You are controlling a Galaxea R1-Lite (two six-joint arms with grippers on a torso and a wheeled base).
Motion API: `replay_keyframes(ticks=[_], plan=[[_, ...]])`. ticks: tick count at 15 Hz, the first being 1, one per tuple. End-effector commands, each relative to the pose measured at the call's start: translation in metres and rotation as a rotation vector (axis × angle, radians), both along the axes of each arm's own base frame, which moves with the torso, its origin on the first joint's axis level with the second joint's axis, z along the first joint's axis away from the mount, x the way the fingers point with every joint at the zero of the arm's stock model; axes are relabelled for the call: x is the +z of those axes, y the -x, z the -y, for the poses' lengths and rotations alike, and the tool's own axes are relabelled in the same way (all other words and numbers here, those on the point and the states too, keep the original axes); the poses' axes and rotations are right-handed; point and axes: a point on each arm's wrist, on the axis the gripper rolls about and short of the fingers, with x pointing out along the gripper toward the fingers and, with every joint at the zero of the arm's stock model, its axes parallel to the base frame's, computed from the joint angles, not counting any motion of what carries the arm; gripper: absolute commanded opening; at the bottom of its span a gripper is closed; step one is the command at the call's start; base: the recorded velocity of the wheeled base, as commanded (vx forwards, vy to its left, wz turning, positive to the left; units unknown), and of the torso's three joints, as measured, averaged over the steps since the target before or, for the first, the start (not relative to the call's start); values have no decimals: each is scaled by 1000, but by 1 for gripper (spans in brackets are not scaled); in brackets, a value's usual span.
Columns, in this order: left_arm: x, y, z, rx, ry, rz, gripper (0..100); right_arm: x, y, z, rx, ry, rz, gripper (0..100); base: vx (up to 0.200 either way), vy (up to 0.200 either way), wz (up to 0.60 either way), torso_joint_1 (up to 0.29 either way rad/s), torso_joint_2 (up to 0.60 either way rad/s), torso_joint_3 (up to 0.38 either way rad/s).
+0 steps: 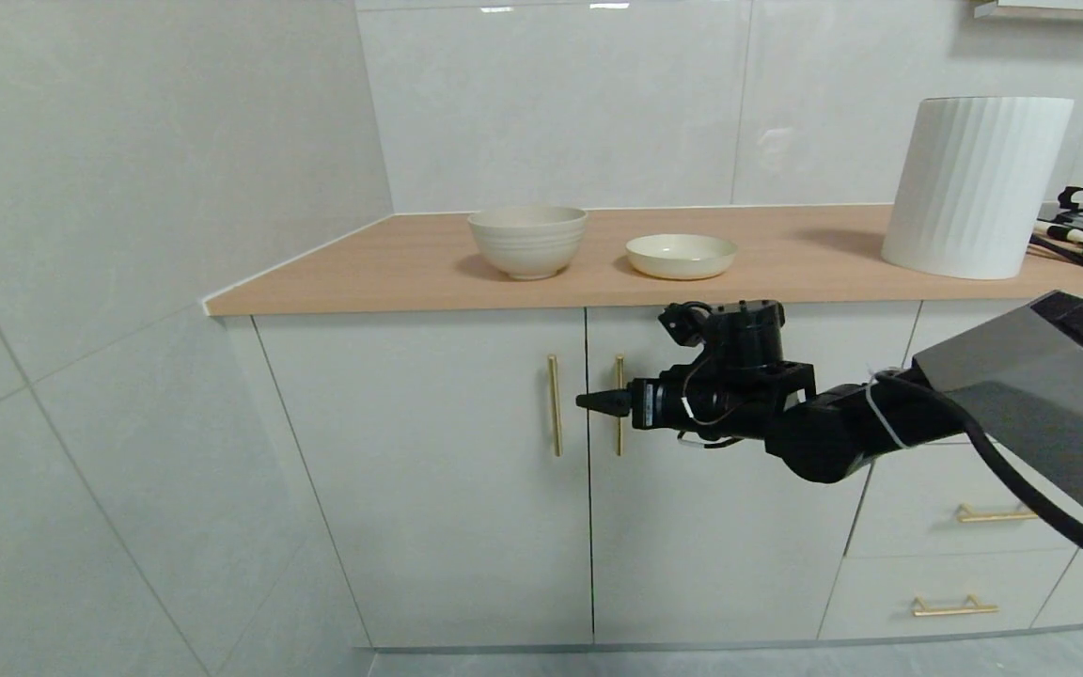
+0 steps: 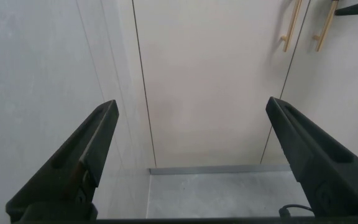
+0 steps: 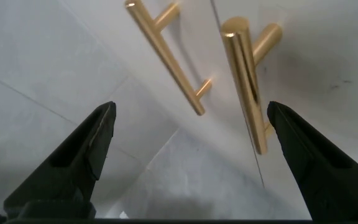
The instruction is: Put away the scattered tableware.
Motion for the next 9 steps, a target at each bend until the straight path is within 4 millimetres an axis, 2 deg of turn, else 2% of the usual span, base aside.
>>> replay_keyframes(ticks=[1, 9], plan=[[0, 0, 0, 1, 0, 0, 100, -10, -5, -3, 1, 3, -14, 100, 0, 0, 0, 0, 0, 0], [0, 0, 0, -1, 0, 0, 100, -23, -9, -13, -4, -26, -8, 100, 0, 0, 0, 0, 0, 0]])
